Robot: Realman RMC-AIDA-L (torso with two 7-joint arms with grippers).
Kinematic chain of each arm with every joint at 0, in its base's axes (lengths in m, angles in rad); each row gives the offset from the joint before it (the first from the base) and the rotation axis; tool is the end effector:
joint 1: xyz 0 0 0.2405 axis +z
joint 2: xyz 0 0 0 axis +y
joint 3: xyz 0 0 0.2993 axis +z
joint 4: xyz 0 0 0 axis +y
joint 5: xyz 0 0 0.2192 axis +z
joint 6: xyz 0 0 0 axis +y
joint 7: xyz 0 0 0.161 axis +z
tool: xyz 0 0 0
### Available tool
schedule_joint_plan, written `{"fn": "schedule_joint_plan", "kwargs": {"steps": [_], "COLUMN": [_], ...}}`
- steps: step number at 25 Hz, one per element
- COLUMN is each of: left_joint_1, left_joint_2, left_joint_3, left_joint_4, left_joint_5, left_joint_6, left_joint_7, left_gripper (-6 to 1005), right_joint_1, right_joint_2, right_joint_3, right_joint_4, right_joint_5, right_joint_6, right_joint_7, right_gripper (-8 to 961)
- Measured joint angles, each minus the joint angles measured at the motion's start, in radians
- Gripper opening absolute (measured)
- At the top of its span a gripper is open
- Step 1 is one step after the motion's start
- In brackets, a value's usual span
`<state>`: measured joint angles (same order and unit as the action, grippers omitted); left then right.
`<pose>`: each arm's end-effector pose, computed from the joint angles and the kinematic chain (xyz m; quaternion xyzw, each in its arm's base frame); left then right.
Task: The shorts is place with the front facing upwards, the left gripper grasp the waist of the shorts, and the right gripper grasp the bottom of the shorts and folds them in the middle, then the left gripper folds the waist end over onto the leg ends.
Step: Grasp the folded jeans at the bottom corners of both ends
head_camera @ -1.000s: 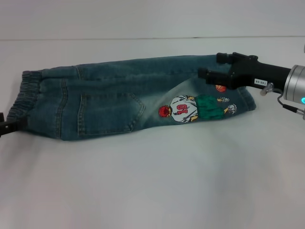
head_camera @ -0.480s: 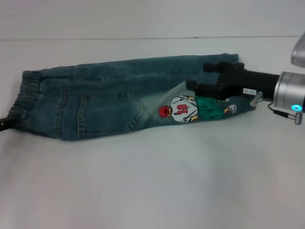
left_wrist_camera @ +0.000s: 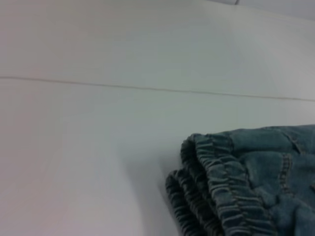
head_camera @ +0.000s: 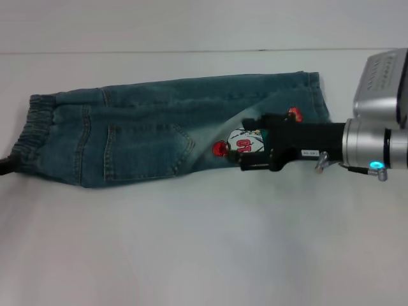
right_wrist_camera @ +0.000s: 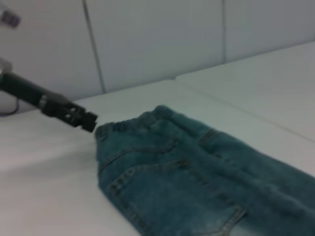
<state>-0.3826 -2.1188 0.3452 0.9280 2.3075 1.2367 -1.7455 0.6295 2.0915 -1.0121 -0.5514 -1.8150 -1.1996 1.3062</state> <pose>-0.4243 0.3421 0.0501 -0.7844 -0.4654 -0.1295 0.3889 0.2612 0.4058 -0.0899 -0.9549 0.1653 0.1811 0.1673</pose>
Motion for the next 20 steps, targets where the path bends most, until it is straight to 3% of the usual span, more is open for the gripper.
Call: {"fn": "schedule_joint_plan", "kwargs": {"steps": [10,20], "left_joint_1": [-0.004,-0.011], "left_joint_2": [0.000,-0.005], "left_joint_3": [0.000,0.064], "left_joint_4": [-0.024,-0.025], "left_joint_5": [0.014,0.015], "left_joint_6": [0.000,-0.003], "left_joint_7": [0.005,-0.005], "left_gripper": [860,861], "right_joint_1": [0.002,0.001], "right_joint_2": [0.006,0.005], "right_joint_3": [-0.029,-0.030], "right_joint_4": [0.024,0.031], "right_joint_5": [0.009,0.020], "right_joint_6": [0.008,0.014], "right_joint_7": [-0.036,-0.039], "right_gripper": [858,857]}}
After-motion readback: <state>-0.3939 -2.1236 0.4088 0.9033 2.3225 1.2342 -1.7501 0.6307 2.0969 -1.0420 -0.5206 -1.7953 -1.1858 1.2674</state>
